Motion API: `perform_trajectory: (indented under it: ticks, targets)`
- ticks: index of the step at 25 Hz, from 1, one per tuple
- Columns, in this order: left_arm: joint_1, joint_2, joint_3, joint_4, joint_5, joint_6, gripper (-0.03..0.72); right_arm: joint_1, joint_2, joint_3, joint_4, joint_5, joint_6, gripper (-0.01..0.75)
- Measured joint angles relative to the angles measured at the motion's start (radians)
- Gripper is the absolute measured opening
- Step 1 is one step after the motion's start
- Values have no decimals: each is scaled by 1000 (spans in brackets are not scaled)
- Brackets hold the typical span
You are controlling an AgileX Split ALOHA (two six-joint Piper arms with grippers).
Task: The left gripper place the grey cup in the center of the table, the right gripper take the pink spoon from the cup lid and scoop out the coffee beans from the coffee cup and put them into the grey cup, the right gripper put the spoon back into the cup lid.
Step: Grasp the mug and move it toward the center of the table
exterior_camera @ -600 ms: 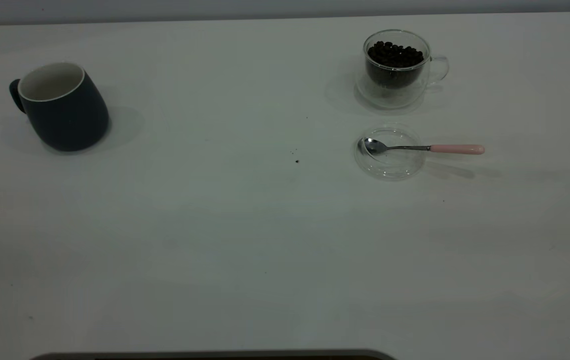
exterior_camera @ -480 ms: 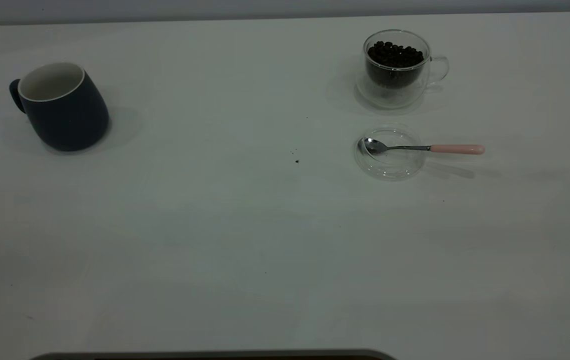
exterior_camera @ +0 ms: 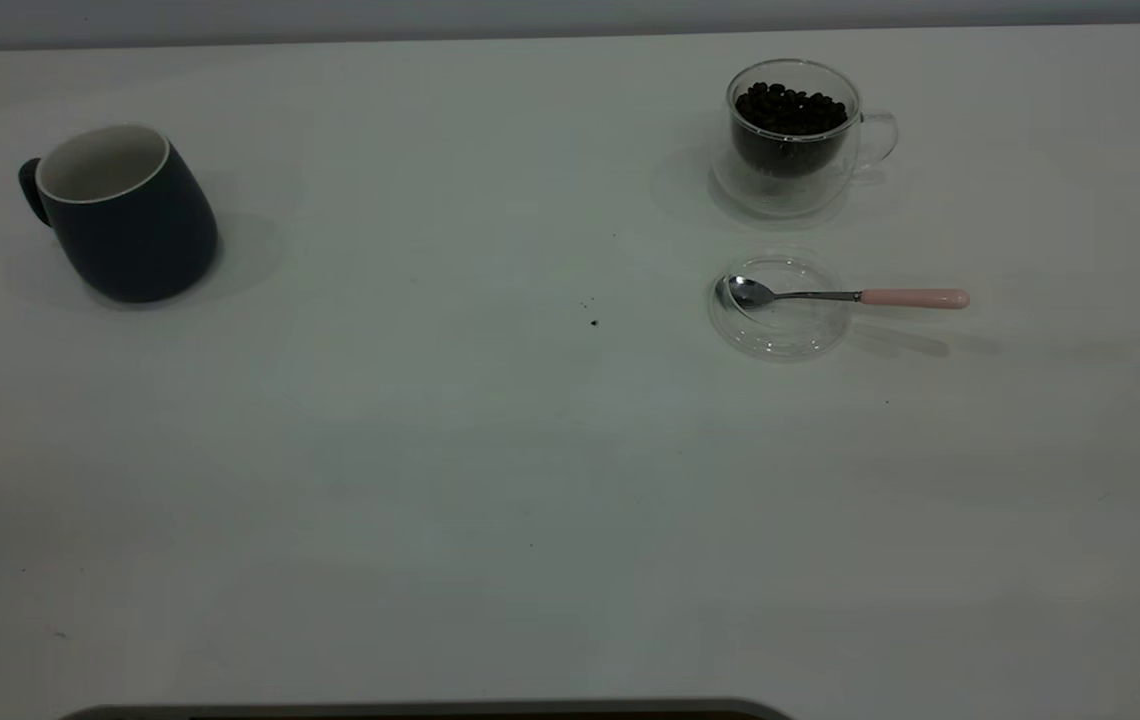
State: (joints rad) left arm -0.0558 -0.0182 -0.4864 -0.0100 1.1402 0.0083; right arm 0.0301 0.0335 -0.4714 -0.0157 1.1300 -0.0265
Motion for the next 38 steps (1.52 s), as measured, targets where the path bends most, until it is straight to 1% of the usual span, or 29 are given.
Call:
perform_trajectory:
  ticks: [12, 17, 20, 24, 30, 38]
  targets:
    - [0, 0, 0, 0, 0, 0, 565, 0, 0, 0, 0, 0, 0, 243]
    - [0, 5, -3, 2, -2, -46, 565, 0, 0, 0, 0, 0, 0, 243]
    - [-3, 77, -58, 3, -55, -52, 565, 0, 0, 0, 0, 0, 0, 243]
    - [-11, 291, -205, 3, -129, -58, 565, 0, 0, 0, 0, 0, 0, 243]
    - [-11, 702, -391, 71, -220, 3, 565, 0, 0, 0, 0, 0, 0, 243]
    - [-11, 1249, -630, 110, -249, 250, 565, 0, 0, 0, 0, 0, 0, 243]
